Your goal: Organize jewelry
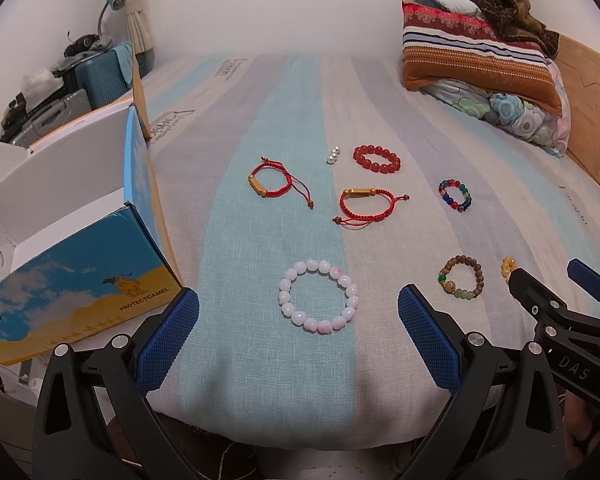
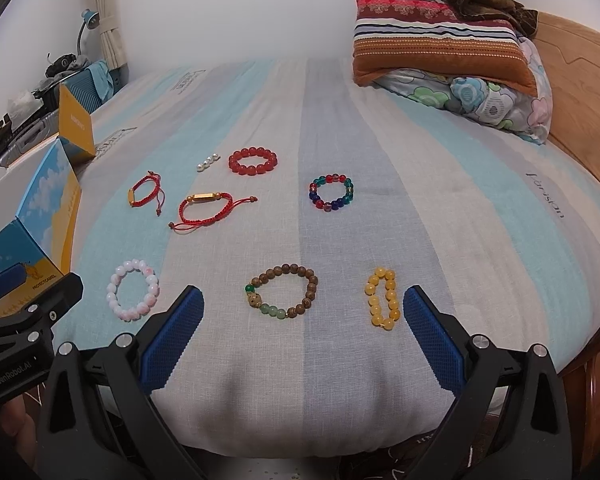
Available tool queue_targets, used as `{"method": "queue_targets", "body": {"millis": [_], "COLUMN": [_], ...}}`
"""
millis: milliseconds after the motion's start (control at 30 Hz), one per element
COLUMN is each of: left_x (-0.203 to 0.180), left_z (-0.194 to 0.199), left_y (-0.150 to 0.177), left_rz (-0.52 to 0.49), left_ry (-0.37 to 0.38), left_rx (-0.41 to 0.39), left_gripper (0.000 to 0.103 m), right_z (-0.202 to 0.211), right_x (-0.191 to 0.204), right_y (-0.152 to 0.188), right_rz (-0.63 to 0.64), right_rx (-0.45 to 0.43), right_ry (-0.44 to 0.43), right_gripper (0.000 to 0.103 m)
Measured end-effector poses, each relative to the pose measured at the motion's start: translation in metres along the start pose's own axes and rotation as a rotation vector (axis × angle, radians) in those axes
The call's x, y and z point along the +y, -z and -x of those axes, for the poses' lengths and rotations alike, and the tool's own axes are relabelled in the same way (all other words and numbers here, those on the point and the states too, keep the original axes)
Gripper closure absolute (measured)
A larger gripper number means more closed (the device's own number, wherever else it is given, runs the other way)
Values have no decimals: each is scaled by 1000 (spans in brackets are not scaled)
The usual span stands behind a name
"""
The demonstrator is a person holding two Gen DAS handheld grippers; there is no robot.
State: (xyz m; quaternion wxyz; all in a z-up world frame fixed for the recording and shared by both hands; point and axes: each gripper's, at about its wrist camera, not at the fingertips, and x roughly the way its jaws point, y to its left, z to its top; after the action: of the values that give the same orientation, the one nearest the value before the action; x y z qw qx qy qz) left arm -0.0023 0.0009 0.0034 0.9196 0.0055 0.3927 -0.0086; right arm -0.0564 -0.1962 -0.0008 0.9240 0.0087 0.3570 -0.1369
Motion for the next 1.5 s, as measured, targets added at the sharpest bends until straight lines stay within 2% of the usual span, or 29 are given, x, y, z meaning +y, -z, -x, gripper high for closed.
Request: {"method": "queue_targets", "body": {"millis": [967,1233,1500], "left_x": [-2,-1,-13], "left_z": [0,-16,-43], "left_y": [2,2,1], "left_rz": [-11,-22,-52], "left_ry": [3,-7,37], "left_rx": [-6,10,39], "left_gripper": [6,6,6], "right_z": [-1,-9,-31], "right_x": [0,-10,-31], "right_y": [1,-2,-6], "right_rz": [0,-10,-20], "right_rx": [-1,15,48], "right_ry": [1,20,48], "right_gripper": [7,7,7]}}
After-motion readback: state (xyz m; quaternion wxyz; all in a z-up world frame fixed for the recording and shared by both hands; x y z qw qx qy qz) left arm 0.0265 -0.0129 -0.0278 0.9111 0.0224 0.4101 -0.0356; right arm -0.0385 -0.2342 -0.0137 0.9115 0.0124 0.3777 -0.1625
